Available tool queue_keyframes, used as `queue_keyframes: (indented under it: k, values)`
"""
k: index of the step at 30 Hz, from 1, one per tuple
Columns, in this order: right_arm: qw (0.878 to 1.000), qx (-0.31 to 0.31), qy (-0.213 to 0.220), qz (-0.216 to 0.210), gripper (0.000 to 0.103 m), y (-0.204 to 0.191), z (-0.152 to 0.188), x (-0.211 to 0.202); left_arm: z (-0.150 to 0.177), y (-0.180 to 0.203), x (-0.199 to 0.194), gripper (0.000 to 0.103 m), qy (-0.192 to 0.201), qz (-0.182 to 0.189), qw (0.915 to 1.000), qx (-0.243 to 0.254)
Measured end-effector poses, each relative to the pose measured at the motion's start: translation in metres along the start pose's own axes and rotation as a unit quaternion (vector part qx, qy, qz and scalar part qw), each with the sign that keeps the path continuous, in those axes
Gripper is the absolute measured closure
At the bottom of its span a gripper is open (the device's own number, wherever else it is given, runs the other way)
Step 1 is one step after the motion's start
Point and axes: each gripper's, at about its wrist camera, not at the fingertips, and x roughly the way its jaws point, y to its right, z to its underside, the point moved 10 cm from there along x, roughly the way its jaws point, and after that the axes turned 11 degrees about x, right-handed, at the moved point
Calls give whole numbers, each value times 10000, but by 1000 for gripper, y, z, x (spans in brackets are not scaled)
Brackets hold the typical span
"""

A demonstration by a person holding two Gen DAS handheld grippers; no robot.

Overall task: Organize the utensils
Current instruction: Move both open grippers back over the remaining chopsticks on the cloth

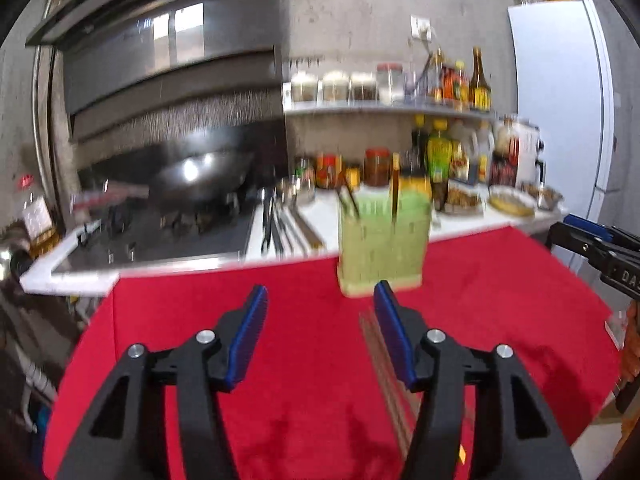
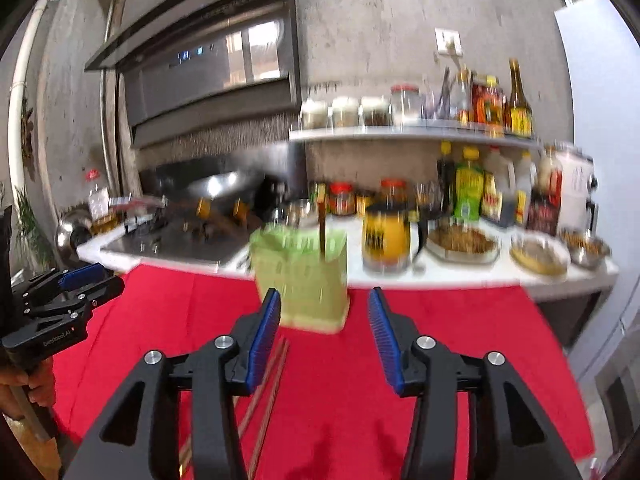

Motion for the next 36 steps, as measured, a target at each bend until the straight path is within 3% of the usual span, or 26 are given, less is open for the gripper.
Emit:
queue_keyframes:
  k: [6, 13, 17, 25, 31, 36]
  values:
    - [9973, -75, -722, 135, 52, -2, 81, 0, 71, 11, -2, 47, -659, 217, 9974, -216]
    - [9944, -20, -1036, 217, 52, -5, 122, 2, 120, 18, 2, 47, -1142, 319, 9923, -364]
    - [9926, -40, -1190, 228, 52, -8, 133, 8, 137, 24, 7, 47, -1401, 425, 9884, -410]
    - [9889, -162, -1472, 123, 54, -24, 146, 30, 141, 34, 18, 47, -1520, 578, 9861, -354]
    - [9853, -272, -1686, -2, 84, -37, 155, 46, 141, 33, 26, 47, -1564, 605, 9850, -397]
    - [9827, -324, -1821, -51, 88, -41, 161, 55, 142, 30, 29, 47, -1604, 578, 9844, -430]
